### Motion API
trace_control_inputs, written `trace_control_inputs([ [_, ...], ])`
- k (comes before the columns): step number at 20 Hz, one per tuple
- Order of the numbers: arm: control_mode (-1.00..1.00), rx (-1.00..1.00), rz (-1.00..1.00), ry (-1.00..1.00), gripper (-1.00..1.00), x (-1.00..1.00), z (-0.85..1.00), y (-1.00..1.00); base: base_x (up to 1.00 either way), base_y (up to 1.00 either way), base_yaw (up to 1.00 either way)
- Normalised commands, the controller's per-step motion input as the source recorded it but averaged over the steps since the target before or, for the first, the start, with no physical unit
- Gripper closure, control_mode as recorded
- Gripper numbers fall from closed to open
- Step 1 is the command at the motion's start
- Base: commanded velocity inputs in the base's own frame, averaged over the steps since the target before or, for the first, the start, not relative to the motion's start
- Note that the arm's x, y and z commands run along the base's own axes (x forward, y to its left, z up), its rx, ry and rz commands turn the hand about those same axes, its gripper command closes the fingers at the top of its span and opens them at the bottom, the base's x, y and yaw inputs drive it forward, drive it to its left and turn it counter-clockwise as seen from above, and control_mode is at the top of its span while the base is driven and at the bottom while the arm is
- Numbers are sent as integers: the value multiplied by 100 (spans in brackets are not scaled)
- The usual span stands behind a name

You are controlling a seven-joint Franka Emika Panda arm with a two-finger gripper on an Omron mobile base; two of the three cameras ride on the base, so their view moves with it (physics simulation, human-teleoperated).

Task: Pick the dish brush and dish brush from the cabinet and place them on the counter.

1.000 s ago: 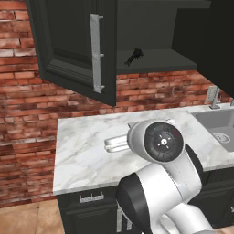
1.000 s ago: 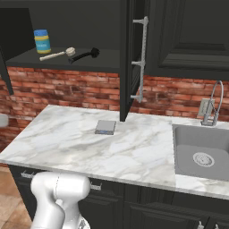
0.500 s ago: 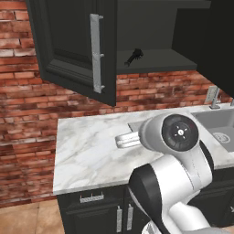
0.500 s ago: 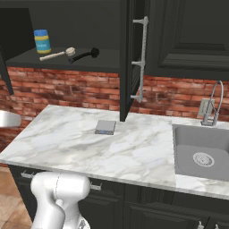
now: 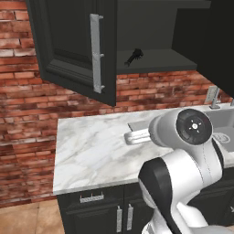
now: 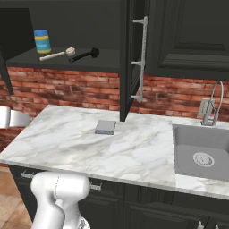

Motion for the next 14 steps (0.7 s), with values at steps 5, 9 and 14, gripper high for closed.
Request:
trace_control_inputs([
  [5,-100,1,1,0,-100,2,0,-25,0,0,0],
  [9,-100,1,1,0,-100,3,0,-24,0,0,0],
  [14,-100,2,1,0,-100,6,0,-26,0,0,0],
])
